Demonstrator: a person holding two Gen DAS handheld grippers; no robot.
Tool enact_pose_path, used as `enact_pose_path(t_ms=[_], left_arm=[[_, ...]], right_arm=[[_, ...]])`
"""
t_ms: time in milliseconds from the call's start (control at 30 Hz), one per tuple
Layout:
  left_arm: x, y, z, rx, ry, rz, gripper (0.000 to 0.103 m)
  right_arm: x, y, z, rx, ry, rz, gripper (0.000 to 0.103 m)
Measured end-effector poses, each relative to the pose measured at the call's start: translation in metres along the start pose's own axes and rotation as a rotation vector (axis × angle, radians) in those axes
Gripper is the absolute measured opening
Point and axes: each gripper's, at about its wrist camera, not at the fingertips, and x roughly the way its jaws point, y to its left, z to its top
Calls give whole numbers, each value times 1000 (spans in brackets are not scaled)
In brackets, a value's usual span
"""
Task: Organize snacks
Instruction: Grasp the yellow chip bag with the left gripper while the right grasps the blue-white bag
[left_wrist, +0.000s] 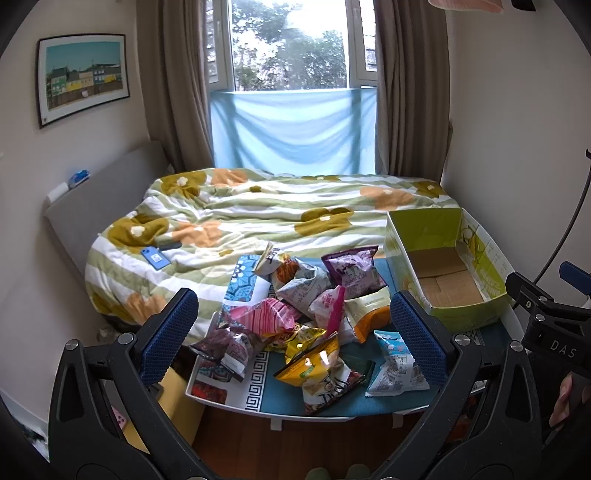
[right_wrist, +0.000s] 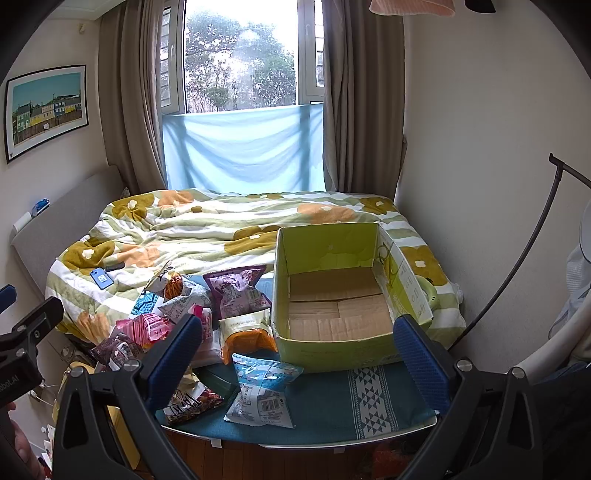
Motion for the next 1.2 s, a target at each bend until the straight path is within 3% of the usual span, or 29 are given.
enact_pose_path(t_ms=[267,500,800,967,1200], left_arm=[[4,4,2,-6,18,-6,103],[31,18,0,-15,116,-20,103],[104,23,-48,-2,271,-72,103],[151,16,-87,-59,378,-148,103],[206,6,-135,-183,489,-178,103]], right_arm=[[-1,0,0,-1,0,0,103],[11,1,-3,11,45,-7,103],[53,6,-37,50,180,-10,103],[85,7,-62,74,263,-5,103],[133,7,-97,75,350,8,103]])
